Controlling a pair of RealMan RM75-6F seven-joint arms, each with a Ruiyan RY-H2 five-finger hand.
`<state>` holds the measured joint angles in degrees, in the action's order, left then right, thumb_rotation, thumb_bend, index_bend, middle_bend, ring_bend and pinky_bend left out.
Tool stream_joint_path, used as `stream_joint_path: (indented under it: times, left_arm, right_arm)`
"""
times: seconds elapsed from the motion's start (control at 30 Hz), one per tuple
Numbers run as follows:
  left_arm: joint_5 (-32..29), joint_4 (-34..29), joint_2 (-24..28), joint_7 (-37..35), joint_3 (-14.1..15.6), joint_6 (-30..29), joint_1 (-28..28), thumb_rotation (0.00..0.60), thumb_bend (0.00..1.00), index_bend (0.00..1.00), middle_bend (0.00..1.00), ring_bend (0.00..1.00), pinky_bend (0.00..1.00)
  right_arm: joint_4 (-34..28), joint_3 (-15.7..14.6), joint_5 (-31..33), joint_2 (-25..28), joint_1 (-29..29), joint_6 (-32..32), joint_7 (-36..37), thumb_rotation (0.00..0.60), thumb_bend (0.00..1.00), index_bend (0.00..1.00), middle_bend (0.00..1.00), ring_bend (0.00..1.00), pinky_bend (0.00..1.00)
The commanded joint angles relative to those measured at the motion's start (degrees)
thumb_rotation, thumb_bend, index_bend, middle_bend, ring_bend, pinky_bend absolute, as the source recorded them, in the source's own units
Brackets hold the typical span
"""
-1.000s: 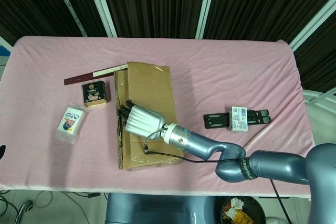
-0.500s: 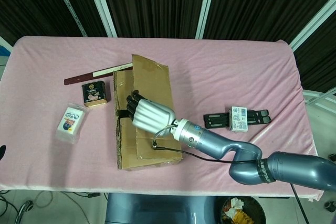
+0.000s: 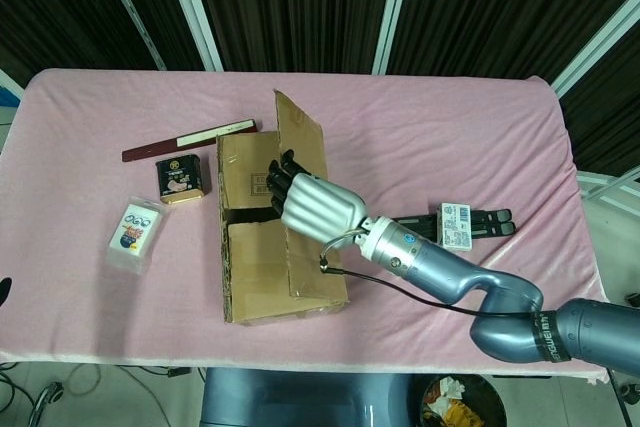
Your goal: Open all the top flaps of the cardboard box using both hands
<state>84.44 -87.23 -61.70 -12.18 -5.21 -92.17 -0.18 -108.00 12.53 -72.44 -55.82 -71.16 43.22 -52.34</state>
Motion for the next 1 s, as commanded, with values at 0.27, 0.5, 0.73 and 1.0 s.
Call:
stream_joint_path:
  times: [0.27, 0.5, 0.73, 1.0]
  left_arm:
    - [0.4, 0.1, 0.0, 0.0, 0.1, -0.2, 0.1, 0.6, 0.28, 0.02, 0.02, 0.0, 0.06]
    - [0.6, 0.0, 0.1, -0.2, 0.2, -0.3, 0.1, 0.6, 0.28, 0.02, 0.02, 0.0, 0.06]
    - [0.9, 0.0, 0.2, -0.5, 0.3, -0.5, 0.2, 0.6, 0.28, 0.02, 0.02, 0.0, 0.06]
    - [1.1, 0.0, 0.3, -0.8, 0.3, -0.5, 0.2, 0.6, 0.28, 0.02, 0.02, 0.0, 0.06]
  right_arm:
    - [-4.2, -0.5, -0.2, 7.8, 1.7, 0.2, -1.3, 0.6, 0.44, 0.31, 0.23, 0.18, 0.25]
    - [-6.9, -0.8, -0.9, 11.8, 3.4, 0.1, -0.9, 0.6, 0.4, 0.3, 0.23, 0.18, 0.25]
    - [-8.8, -0.8, -1.3, 16.1, 4.1, -1.7, -0.9, 0.6, 0.38, 0.29, 0.21, 0.16, 0.24]
    - [-11.0, -0.8, -0.2, 22.8, 4.5, -6.0, -0.4, 0.6, 0.35, 0.29, 0.21, 0.16, 0.24]
